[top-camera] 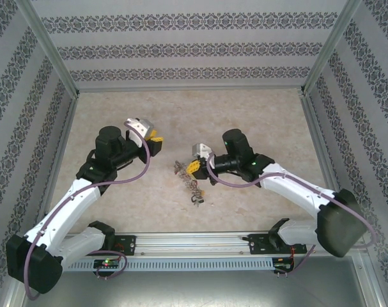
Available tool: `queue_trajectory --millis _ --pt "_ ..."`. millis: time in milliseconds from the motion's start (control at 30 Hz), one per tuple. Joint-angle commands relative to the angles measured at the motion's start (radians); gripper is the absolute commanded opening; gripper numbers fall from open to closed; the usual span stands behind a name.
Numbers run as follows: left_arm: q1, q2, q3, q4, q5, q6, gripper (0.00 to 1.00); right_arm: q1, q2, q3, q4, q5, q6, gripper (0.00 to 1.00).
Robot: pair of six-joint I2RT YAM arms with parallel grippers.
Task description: Put the keys on the keyring
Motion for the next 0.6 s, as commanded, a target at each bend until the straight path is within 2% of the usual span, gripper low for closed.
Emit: queue_trajectory --millis 0,100,233,400,567 --pt "0.031 -0.033 -0.014 -0.026 -0.131 -0.069 0.39 0.027 0.057 0.084 0.165 -0.014 0.070 0.00" --pt "0.058 -0.038 -0.018 -0.052 -0.202 -0.096 0.39 0.029 0.122 0.121 0.271 -0.023 0.154 0.00" --pt "0.076 -0.036 -0.023 -0.077 -0.249 -0.103 0.39 -0.001 0.202 0.133 0.285 -0.018 0.182 0.00" --pt "0.076 -0.015 -0.041 -0.094 -0.275 -0.073 0.40 -0.113 0.325 0.025 0.476 -0.065 0.257 0.00" --pt "0.076 0.016 -0.073 -0.063 -0.278 -0.079 0.40 -0.235 0.447 -0.050 0.626 -0.049 0.284 0.00"
